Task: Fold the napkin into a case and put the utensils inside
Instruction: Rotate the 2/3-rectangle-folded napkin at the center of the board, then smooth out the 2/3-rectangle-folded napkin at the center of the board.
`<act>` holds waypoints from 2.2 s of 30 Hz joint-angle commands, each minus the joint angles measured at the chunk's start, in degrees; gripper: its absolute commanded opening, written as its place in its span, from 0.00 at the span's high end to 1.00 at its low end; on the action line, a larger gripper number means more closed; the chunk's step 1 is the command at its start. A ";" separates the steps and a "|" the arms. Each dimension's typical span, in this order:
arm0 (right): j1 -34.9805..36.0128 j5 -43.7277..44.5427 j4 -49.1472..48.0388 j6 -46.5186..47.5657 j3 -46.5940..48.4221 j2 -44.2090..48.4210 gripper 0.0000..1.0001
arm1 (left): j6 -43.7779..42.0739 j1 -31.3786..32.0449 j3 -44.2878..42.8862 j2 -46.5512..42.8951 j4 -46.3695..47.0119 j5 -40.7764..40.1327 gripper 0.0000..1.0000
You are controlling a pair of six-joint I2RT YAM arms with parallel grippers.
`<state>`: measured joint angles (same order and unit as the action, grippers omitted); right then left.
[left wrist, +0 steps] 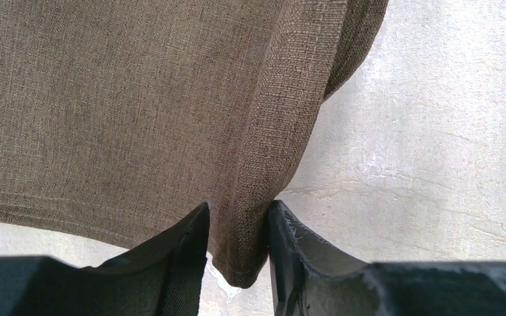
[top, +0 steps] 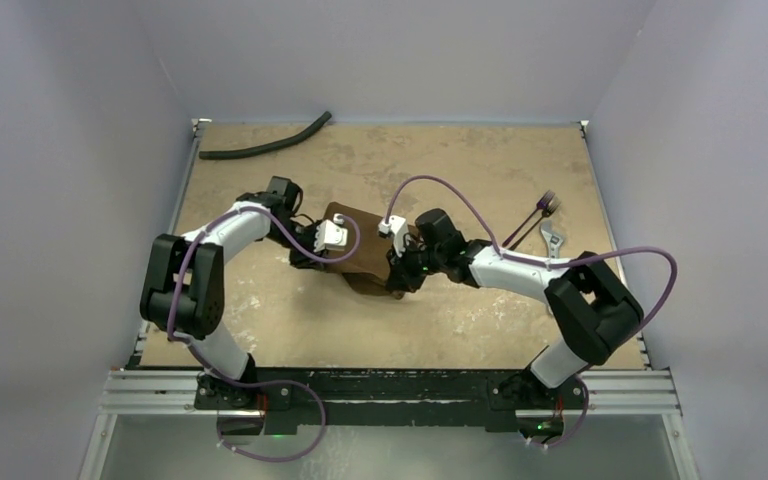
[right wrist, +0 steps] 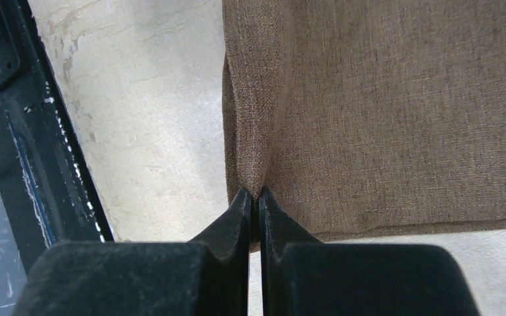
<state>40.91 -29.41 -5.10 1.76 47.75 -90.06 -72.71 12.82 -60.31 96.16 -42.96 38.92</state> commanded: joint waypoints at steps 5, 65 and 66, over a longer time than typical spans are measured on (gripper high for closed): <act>-1.68 -5.21 -1.81 -3.74 2.01 -1.91 1.00 | -4.12 2.48 3.25 -3.71 4.72 1.21 0.39; -10.87 -9.38 -15.73 -20.70 11.76 -16.42 0.91 | -4.92 8.80 -4.40 4.71 -10.56 -3.23 1.00; -10.85 -9.28 -16.21 -21.10 11.36 -16.93 0.92 | -4.83 8.50 -5.09 5.26 -11.69 -2.40 1.00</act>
<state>28.97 -41.60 -19.25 -16.56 57.69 -105.12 -76.20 21.82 -62.59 101.78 -49.82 32.73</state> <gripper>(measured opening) 0.107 0.032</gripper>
